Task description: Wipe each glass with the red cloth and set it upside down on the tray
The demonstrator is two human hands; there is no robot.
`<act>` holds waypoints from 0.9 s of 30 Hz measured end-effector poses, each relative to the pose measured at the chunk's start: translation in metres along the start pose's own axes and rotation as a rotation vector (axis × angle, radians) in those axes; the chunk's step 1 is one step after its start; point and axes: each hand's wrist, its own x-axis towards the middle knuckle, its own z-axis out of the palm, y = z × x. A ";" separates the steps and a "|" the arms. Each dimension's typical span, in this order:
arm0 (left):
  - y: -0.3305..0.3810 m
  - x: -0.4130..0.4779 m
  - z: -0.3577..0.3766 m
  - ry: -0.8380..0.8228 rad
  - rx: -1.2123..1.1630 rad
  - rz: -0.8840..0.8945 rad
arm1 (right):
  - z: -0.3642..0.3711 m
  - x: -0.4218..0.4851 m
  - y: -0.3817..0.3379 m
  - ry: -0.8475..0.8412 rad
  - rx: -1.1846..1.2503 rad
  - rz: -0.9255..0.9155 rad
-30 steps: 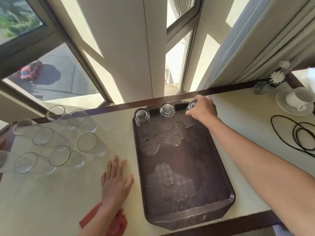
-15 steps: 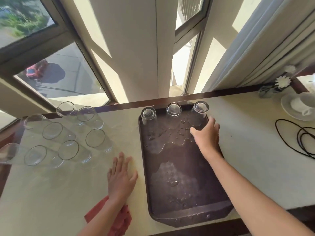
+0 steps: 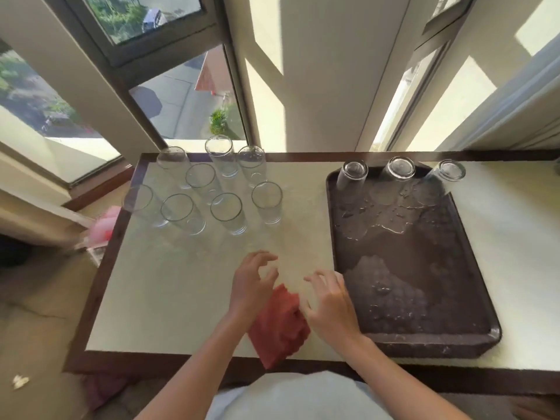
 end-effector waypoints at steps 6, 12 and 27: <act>-0.053 -0.029 -0.075 0.169 -0.089 -0.196 | 0.051 -0.006 -0.048 -0.206 -0.309 -0.152; -0.101 -0.041 -0.135 0.256 -0.133 -0.322 | 0.086 -0.020 -0.062 -0.218 -0.514 -0.131; -0.135 0.100 -0.232 0.221 -0.252 -0.302 | 0.085 0.025 -0.123 0.211 0.694 0.626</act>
